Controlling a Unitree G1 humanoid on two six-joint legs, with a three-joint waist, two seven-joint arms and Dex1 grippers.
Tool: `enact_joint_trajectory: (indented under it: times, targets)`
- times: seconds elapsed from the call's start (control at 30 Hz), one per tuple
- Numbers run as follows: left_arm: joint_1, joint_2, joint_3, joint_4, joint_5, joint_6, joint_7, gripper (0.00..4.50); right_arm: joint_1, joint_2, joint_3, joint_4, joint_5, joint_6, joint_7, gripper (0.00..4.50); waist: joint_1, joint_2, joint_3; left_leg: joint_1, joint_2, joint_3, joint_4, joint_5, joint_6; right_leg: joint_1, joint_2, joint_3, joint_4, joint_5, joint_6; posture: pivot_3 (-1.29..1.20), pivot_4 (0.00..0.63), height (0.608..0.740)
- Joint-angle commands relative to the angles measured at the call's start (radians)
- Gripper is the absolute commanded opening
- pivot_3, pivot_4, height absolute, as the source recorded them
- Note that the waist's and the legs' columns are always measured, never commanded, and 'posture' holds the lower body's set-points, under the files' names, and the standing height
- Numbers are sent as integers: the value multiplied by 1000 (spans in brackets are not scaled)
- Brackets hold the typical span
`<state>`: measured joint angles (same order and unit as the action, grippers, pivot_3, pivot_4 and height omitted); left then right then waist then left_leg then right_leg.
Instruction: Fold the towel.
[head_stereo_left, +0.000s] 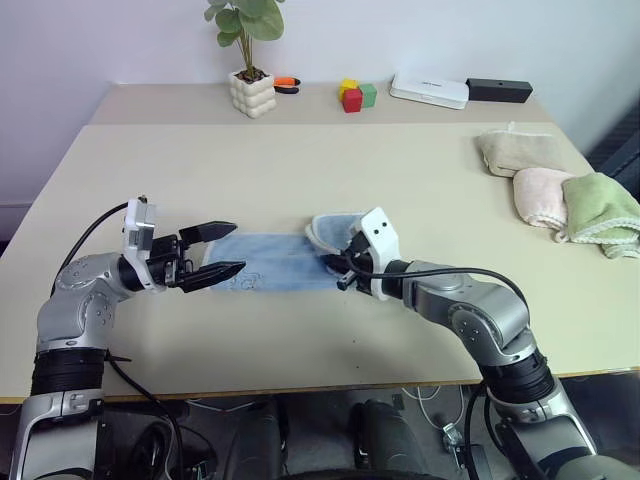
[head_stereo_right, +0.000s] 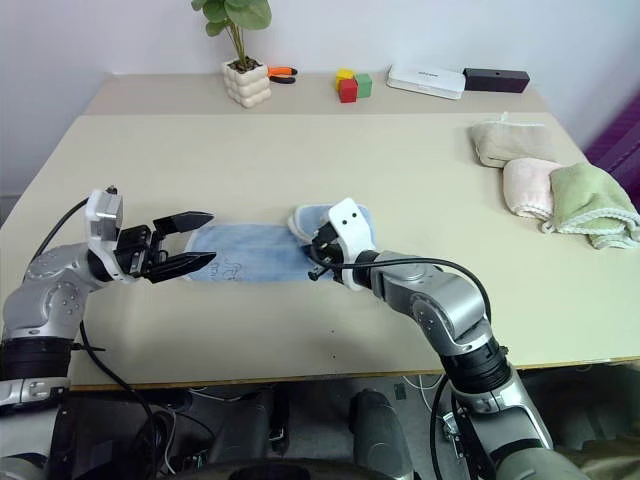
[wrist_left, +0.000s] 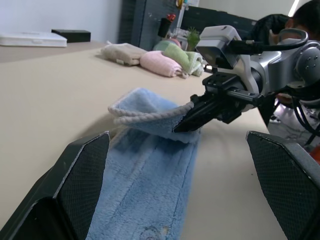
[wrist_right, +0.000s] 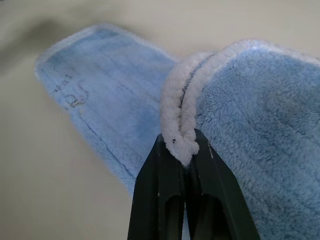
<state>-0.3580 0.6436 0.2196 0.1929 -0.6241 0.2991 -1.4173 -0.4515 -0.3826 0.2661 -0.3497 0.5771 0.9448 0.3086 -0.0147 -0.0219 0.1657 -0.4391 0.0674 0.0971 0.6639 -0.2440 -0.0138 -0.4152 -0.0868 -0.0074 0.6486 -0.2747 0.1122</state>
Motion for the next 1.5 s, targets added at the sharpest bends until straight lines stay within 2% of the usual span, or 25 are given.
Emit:
enact_joint_trajectory:
  times: [0.03, 0.2, 0.23, 0.3, 0.33, 0.53, 0.63, 0.73, 0.8, 0.87, 0.97, 1.1, 1.2, 1.37, 1.5]
  targets:
    - [0, 10, 24, -33, -24, 1, 8, 4500, -4, 8, 21, -20, -35, -28, 39, 69, 1, 0, 0, 0, 0, 0, 0, 0, 0, 0, 0, 0, 0, 0, 0, 0, 150, 735]
    - [-15, 5, 15, -22, -19, -4, 10, 4500, -4, 19, 41, -5, -54, -49, 107, 69, 0, 0, 0, 0, 0, 0, 0, 0, 0, 0, 0, 0, 0, 0, 0, 0, 150, 735]
    - [-18, 5, 13, -20, -17, -5, 9, 4500, -6, 25, 38, 0, -56, -55, 118, 320, 0, 0, 0, 0, 0, 0, 0, 0, 0, 0, 0, 0, 0, 0, 0, 0, 150, 735]
    - [-23, 5, 13, -16, -18, -3, 9, 4500, -13, 36, 30, 7, -63, -57, 124, 898, 0, 0, 0, -1, 0, 0, 0, 0, 0, -1, 0, 0, 0, 0, 0, 0, 150, 735]
    - [-24, 4, 13, -15, -19, -2, 9, 4500, -15, 39, 28, 8, -67, -57, 128, 1338, 0, 0, 0, -1, 0, 0, 0, 0, 0, -1, 0, 0, 0, 0, 0, 0, 150, 735]
    - [-24, 2, 11, -19, -18, -2, 11, 4500, -13, 89, -10, 10, -79, -46, 98, 4398, 1, 0, 0, -1, 0, 0, 0, 0, 0, -2, 0, 0, 0, 0, 0, 0, 150, 735]
    - [-22, 1, 10, -25, -19, 0, 13, 4500, -8, 108, -54, -33, -27, -73, 141, 4460, 1, 0, 0, -2, 0, 0, 0, 0, 0, -2, 0, 0, 0, 0, 0, 0, 150, 735]
    - [-23, -2, 11, -24, -22, 1, 15, 4500, -12, 150, -163, -81, 79, -103, 170, 4460, 1, 0, 0, -3, 0, 0, 0, 0, 0, -3, 0, 0, 1, 0, 0, 0, 150, 735]
    - [-23, -6, 9, -26, -21, -1, 19, 4500, -27, 163, -208, -62, 72, -144, 158, 4460, 1, 0, 0, -3, 0, 0, 0, 0, 0, -3, 0, 0, 1, 0, 1, 0, 150, 735]
    - [-23, -12, 6, -29, -21, -1, 24, 4500, -37, 135, -209, -15, -8, -206, 147, 4460, 2, 0, 0, -3, 0, 0, 0, 0, 0, -3, 0, 0, 1, 0, 1, 0, 150, 735]
    - [-18, -18, 0, -34, -21, 3, 25, 4500, -24, 115, -230, 77, -74, -299, 149, 3591, 2, 0, 0, -3, 0, 1, 0, 0, 0, -3, 0, 0, 1, 0, 1, 0, 150, 735]
    - [-14, -21, -2, -38, -20, 4, 27, 4500, 66, 72, -111, 215, -262, -528, 201, 1510, 0, 0, 0, -3, 0, 1, 0, 0, 0, -4, 0, 0, 0, 0, 0, 0, 150, 735]
    - [-13, -19, 0, -43, -22, 7, 26, 4500, 81, 123, -84, 309, -322, -620, 174, 65, -6, 0, 0, -3, 0, 1, 0, 0, 0, -4, 0, 0, 1, 0, 1, 0, 150, 735]
    - [-3, -14, 4, -58, -24, 14, 31, 4500, 76, 148, -47, 458, -451, -716, 123, 65, -4, 0, 0, -3, 0, 2, 0, 1, -1, -5, 1, 1, 2, 0, 1, 0, 150, 735]
    - [11, -11, 12, -71, -25, 27, 41, 4500, 75, 148, -42, 460, -456, -707, 164, 65, -1, 0, 0, -3, 0, 1, 0, 1, -1, -4, 1, 1, 2, 0, 1, 0, 150, 735]
